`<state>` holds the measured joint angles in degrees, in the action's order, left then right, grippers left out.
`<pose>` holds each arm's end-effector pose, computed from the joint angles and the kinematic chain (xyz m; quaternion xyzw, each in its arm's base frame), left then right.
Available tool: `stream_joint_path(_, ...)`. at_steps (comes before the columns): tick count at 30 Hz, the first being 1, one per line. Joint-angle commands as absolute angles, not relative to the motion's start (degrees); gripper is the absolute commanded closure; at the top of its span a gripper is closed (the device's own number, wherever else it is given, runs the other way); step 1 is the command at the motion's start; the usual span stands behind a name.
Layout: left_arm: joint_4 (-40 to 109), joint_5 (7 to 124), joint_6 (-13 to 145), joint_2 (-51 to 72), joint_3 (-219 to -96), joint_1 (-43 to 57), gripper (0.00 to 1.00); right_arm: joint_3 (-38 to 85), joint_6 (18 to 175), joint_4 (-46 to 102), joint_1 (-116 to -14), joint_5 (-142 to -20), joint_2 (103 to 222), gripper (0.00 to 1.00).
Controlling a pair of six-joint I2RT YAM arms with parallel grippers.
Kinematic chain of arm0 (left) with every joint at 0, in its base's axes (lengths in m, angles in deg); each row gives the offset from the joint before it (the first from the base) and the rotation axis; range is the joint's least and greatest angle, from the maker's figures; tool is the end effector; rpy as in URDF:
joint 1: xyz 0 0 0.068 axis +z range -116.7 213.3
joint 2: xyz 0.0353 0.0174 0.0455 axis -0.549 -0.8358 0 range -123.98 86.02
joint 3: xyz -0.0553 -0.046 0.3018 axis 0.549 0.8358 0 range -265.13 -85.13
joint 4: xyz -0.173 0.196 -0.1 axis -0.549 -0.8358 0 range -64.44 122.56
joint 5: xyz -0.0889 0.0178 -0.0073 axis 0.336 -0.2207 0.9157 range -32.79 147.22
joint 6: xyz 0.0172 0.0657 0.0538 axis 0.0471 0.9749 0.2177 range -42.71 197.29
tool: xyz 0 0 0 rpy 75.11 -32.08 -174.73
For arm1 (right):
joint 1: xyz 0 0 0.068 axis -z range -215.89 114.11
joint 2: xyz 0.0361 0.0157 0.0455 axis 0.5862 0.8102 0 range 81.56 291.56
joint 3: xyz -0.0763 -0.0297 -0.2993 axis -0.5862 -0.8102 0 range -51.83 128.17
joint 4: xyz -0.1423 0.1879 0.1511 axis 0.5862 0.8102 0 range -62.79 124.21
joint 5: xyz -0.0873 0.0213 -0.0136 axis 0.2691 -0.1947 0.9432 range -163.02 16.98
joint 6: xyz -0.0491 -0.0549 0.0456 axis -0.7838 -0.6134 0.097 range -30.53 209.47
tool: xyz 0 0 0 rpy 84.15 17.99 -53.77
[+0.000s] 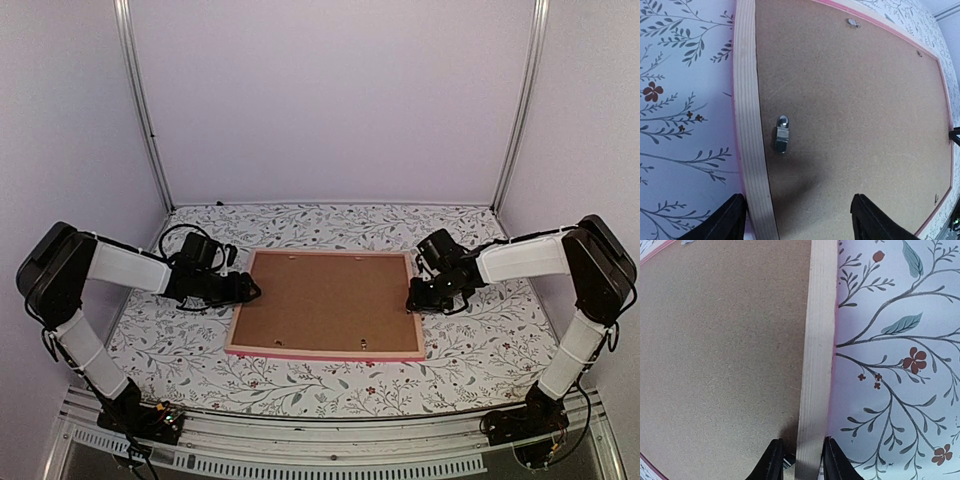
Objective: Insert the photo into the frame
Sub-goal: Press the fastener onto the backboard.
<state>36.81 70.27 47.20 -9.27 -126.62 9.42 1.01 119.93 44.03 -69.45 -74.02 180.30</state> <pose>0.3121 -0.1571 0.1235 -0.0113 0.9330 -0.2509 0.2577 0.3012 0.2014 0.1305 -0.0283 0.9713 0.1322 0.1955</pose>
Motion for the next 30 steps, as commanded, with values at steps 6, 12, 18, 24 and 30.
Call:
stream_joint_path(6, 39.24, 71.13, 46.04, -7.65, -123.37, 8.96, 0.29, 0.52, 118.83, 45.52, -67.94, -78.97, 183.31, 0.78)
stream_joint_path(12, 40.91, 71.23, 44.92, -6.71, -121.05, 8.25, 0.32, 0.59, 118.05, 45.06, -66.26, -82.75, 183.49, 0.80)
stream_joint_path(18, 41.70, 71.07, 44.13, -6.38, -119.82, 7.46, 0.32, 2.05, 116.38, 45.65, -66.01, -83.85, 184.42, 0.74)
stream_joint_path(24, 41.61, 70.50, 44.00, -5.43, -119.62, 7.19, 0.32, 5.42, 113.58, 48.71, -66.04, -82.97, 185.50, 0.67)
stream_joint_path(30, 41.48, 70.39, 43.91, -4.78, -119.32, 7.03, 0.32, 7.93, 111.15, 52.10, -66.04, -80.76, 186.18, 0.69)
